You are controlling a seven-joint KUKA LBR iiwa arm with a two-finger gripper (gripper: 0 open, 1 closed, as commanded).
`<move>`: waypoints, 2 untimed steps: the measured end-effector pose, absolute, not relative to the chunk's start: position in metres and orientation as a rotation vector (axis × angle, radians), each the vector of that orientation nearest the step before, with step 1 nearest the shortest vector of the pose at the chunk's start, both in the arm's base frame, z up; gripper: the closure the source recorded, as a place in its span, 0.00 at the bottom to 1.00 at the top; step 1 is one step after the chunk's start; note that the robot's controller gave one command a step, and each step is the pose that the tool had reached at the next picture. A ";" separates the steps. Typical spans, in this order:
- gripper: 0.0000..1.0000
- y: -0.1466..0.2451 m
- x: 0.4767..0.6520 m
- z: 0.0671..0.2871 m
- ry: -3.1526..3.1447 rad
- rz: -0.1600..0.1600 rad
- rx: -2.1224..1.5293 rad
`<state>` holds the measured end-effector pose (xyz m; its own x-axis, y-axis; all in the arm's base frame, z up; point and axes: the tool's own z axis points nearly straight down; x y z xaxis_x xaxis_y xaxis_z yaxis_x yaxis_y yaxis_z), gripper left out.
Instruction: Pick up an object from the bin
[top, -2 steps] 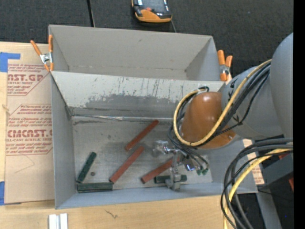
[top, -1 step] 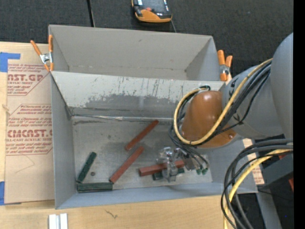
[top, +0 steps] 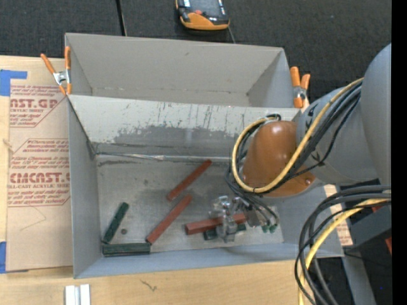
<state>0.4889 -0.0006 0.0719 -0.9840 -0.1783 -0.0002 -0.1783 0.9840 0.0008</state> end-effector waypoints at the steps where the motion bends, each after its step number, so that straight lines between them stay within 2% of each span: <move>1: 1.00 0.000 0.488 0.076 3.131 0.002 -0.279; 2: 1.00 0.000 0.486 0.094 3.138 0.002 -0.280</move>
Offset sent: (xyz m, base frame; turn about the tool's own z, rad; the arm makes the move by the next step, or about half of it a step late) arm 0.0000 0.0001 0.0362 0.0000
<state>0.4858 -0.0001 0.0943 -0.9841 -0.1772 0.0085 -0.1772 0.9842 0.0023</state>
